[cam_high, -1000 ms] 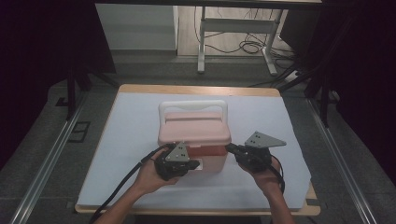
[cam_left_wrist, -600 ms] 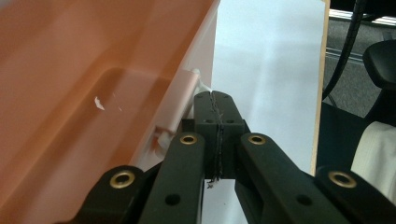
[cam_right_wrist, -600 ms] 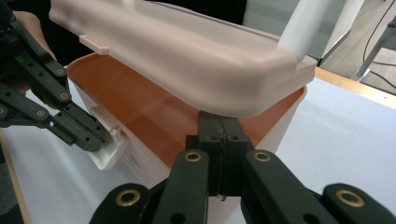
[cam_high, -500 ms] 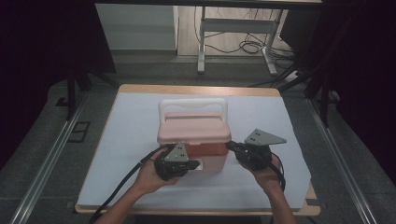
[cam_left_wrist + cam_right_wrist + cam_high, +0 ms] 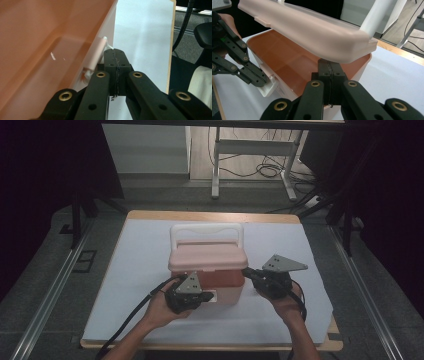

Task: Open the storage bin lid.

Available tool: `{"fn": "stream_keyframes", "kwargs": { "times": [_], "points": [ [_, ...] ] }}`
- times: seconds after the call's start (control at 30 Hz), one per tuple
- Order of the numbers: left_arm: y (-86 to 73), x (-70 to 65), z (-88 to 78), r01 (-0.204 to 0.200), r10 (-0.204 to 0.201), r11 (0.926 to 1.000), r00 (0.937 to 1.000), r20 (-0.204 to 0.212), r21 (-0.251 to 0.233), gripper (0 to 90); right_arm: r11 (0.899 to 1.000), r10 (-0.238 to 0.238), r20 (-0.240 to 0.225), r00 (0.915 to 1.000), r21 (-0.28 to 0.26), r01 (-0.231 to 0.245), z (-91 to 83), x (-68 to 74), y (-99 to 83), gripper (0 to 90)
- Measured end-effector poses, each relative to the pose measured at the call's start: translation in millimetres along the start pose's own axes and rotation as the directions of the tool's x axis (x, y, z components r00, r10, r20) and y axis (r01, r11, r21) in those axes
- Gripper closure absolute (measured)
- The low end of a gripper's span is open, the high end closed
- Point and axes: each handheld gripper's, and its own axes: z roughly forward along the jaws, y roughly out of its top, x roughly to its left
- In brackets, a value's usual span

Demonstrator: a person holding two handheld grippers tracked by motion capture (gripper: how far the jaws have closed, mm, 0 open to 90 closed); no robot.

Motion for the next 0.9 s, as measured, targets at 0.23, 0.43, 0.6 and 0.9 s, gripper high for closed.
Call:
{"fn": "stream_keyframes", "kwargs": {
  "times": [0.23,0.43,0.6,0.9],
  "points": [
    [-0.5,1.0,0.1,0.006,-0.006,1.0000,1.0000,0.007,-0.004,90.0,1.000,-0.006,0.005,1.0000,-0.003,0.006,-0.3,-1.6,5.2,89.9],
    [-1.4,2.4,-0.1,0.015,-0.014,0.9999,0.9997,0.019,-0.009,90.0,1.000,-0.017,0.011,0.9998,0.002,0.017,-1.2,-4.2,13.6,89.9],
    [-2.0,3.0,-0.5,0.027,-0.027,0.9996,0.9992,0.028,-0.009,90.0,1.000,-0.023,0.011,0.9997,0.000,0.023,-2.5,-9.7,26.1,89.9],
    [-3.4,3.4,-0.6,0.035,-0.034,0.9992,0.9988,0.035,-0.018,90.0,0.999,-0.032,0.023,0.9992,0.022,0.032,-0.8,-19.8,50.0,89.9]
  ]
}}
